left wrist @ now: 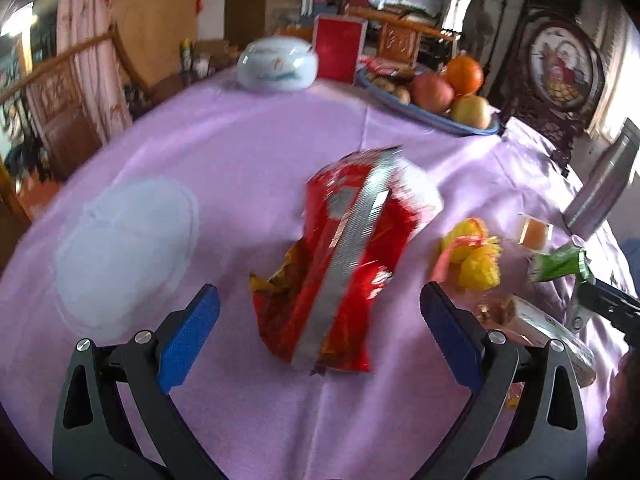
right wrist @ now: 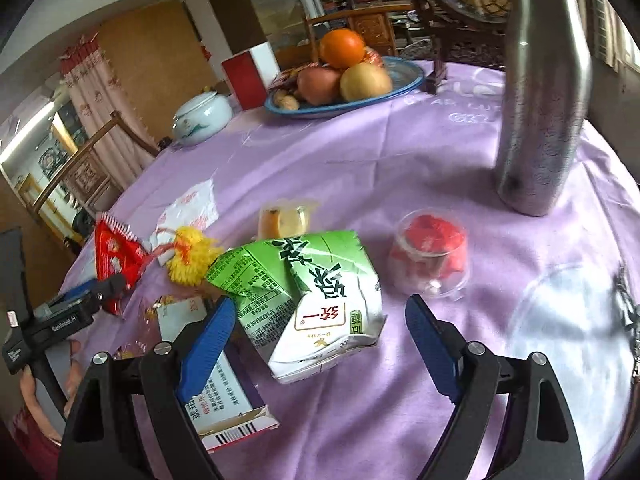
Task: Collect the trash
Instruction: 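Return both tools to the table toward the red snack wrapper, then grasp the green snack pack with the right tool while the left tool grasps the clear plastic bag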
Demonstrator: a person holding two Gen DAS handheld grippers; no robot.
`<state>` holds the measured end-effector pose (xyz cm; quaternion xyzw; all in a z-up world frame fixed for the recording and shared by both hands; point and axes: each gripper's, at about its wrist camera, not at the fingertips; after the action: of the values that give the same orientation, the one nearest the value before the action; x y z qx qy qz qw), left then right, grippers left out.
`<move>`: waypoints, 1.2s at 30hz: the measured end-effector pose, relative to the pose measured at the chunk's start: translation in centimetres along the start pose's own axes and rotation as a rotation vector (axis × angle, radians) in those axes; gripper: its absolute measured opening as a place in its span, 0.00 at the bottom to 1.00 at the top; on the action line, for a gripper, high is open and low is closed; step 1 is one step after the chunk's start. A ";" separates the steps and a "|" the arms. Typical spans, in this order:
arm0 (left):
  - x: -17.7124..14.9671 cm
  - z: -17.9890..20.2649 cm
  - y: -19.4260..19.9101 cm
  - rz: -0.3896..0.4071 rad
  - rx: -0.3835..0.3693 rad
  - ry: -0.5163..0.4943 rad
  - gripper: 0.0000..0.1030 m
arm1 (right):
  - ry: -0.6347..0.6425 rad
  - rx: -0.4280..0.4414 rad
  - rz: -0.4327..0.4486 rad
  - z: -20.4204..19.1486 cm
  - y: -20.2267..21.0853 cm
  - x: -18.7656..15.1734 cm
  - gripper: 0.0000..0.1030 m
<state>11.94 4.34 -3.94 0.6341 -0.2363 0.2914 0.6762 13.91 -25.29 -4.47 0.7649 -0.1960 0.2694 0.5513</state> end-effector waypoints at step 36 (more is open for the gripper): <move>-1.4 4.6 -0.9 -0.132 -0.290 -0.154 0.95 | -0.118 0.122 0.013 1.4 1.0 0.6 0.72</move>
<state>11.80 -0.40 -5.16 0.5645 -0.2849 0.1597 0.7580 13.99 -26.91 -3.70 0.8103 -0.2163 0.2392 0.4893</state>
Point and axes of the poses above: each gripper's, at about its wrist camera, not at the fingertips, and y roughly against the way its jaws point, z to its right, x to its top, and after that the axes turned 1 degree about y, right-handed
